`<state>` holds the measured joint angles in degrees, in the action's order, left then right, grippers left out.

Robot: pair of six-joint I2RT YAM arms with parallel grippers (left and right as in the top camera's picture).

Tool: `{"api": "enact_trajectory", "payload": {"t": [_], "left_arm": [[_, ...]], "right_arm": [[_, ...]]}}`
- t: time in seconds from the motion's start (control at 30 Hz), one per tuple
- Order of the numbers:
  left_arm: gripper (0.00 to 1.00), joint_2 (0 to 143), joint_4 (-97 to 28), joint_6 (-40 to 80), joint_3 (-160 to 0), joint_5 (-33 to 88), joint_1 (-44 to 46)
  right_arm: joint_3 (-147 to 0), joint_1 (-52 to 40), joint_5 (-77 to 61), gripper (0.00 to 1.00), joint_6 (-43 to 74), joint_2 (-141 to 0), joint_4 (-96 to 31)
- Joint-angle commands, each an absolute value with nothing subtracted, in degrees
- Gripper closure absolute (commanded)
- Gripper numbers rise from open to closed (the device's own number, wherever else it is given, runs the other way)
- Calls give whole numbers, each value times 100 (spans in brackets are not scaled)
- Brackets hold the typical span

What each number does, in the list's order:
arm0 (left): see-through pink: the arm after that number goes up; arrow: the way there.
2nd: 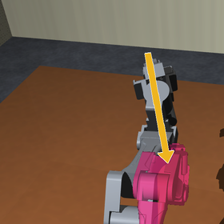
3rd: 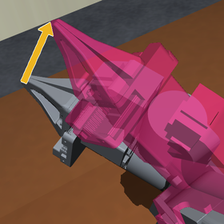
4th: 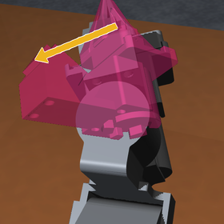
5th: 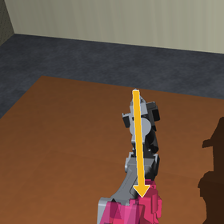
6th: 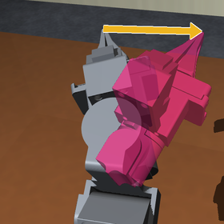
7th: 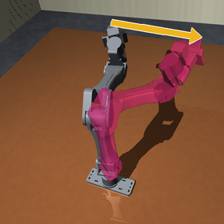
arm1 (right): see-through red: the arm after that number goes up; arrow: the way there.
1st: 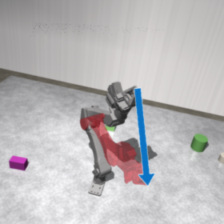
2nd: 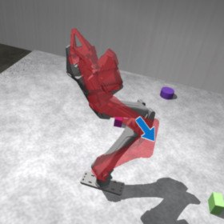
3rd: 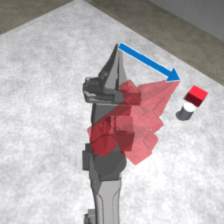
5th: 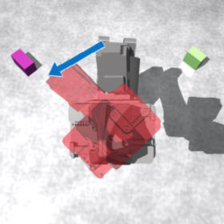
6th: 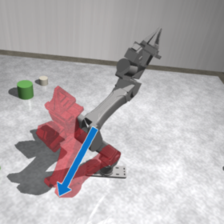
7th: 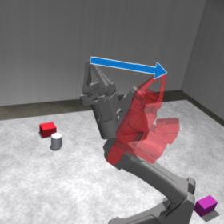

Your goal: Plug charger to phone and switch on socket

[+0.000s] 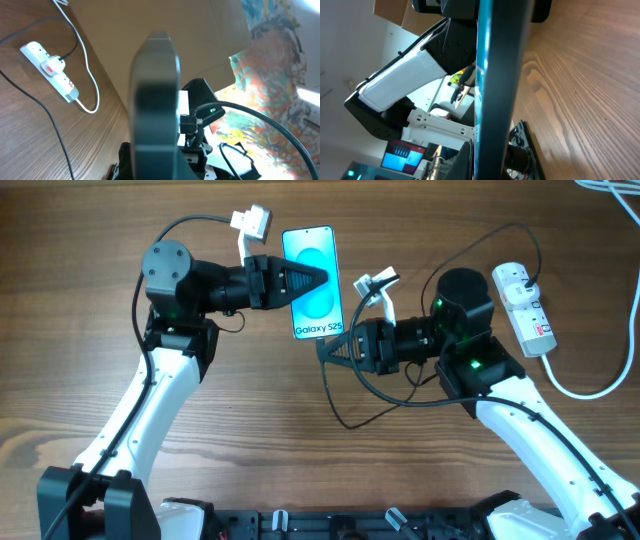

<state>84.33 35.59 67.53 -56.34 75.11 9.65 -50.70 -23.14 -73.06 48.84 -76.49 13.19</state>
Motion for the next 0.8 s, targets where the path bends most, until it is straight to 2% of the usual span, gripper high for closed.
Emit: {"api": "enact_trajectory", "payload": {"t": [0.0, 0.2, 0.77], "left_arm": [[96, 8324, 3553, 6316, -5588, 8796, 1076], [96, 8324, 3546, 6342, -5588, 9037, 1076], [96, 8324, 3229, 6342, -5588, 9037, 1076]], "right_arm": [[-5201, -2233, -6630, 96, 4974, -7629, 1579], [-5201, -2231, -6479, 96, 5339, -7629, 2016], [-5201, -2167, -5983, 96, 5568, -7629, 2252]]}}
